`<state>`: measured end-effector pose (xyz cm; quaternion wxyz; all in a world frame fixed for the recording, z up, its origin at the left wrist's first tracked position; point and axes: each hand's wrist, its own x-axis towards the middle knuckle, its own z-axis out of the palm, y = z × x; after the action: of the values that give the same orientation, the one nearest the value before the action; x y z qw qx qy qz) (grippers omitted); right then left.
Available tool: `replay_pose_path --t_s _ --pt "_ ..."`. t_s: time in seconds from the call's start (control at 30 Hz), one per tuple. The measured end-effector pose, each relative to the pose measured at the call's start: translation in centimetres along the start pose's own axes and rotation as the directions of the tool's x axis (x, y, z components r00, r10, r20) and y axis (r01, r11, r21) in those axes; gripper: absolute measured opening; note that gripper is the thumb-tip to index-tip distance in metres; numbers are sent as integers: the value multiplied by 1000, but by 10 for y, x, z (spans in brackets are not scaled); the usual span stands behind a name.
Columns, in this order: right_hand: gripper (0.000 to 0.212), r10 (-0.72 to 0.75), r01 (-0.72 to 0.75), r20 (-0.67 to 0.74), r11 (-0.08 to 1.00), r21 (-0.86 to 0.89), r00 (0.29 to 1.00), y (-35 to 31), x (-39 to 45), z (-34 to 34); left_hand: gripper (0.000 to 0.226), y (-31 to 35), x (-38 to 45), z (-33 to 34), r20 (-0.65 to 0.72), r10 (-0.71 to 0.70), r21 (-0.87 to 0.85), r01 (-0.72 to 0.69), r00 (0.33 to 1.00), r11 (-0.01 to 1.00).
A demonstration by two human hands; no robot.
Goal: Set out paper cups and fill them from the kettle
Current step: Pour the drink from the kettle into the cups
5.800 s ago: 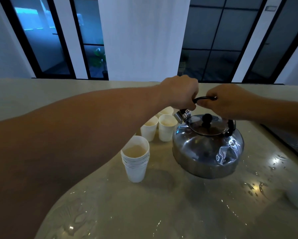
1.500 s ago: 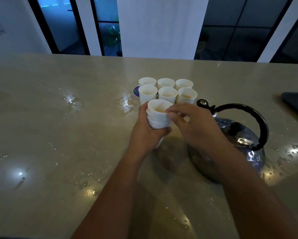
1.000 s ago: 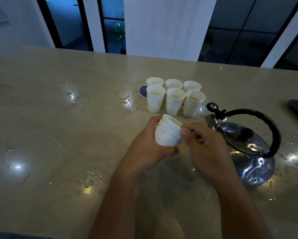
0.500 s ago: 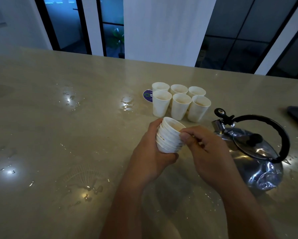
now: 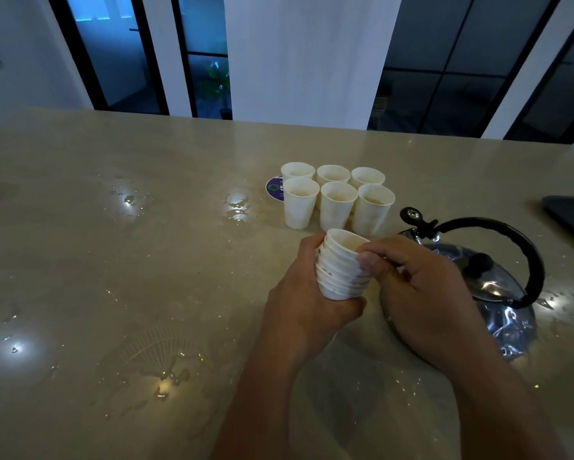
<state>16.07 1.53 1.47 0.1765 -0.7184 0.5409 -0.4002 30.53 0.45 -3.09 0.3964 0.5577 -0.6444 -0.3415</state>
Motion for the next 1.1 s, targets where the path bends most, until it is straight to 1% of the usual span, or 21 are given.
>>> replay_pose_path --t_s 0.17,0.23,0.33,0.43,0.5,0.6,0.7,0.73,0.8,0.87,0.97,1.03,1.1 --pt "17 27 -22 -81 998 61 996 1 -3 -4 79 9 -4 3 36 -3 45 1 999 999" --pt "19 31 -18 -155 996 87 987 -1 -3 -7 78 13 -4 3 40 7 62 -10 999 998" --pt "19 9 30 -308 992 124 951 -6 -2 -18 74 14 -5 4 47 -11 76 7 999 997" --pt "11 -23 76 -406 990 116 914 -14 1 -30 75 4 -6 5 -13 -30 0 30 999 1000" --pt "14 -56 102 -414 991 90 909 -21 5 -36 77 -4 -4 3 -88 -16 -25 14 996 1000" --pt "20 -52 74 -333 996 53 941 -24 17 -38 80 -10 0 -7 -220 -15 -68 -1 975 998" --pt "22 -5 1 -147 1000 -24 989 -9 41 -24 84 -19 1 -15 -311 -37 -111 2 950 994" --pt "21 17 -22 -79 998 -65 997 -1 50 -15 85 -21 1 -16 -322 -49 -127 8 945 992" --pt "20 64 -58 36 987 -150 997 18 66 5 86 -22 1 -15 -303 -85 -148 42 949 988" --pt "20 95 -71 114 977 -202 989 33 79 25 81 -24 3 -12 -289 -103 -151 61 952 987" --pt "20 86 -33 191 964 -264 978 48 93 49 71 -29 7 -9 -295 -98 -128 62 950 990" --pt "21 77 -10 230 960 -279 970 49 97 61 73 -32 8 -8 -301 -110 -129 74 947 989" --pt "22 73 1 239 955 -297 968 49 102 71 75 -34 9 -8 -302 -121 -134 84 946 987"
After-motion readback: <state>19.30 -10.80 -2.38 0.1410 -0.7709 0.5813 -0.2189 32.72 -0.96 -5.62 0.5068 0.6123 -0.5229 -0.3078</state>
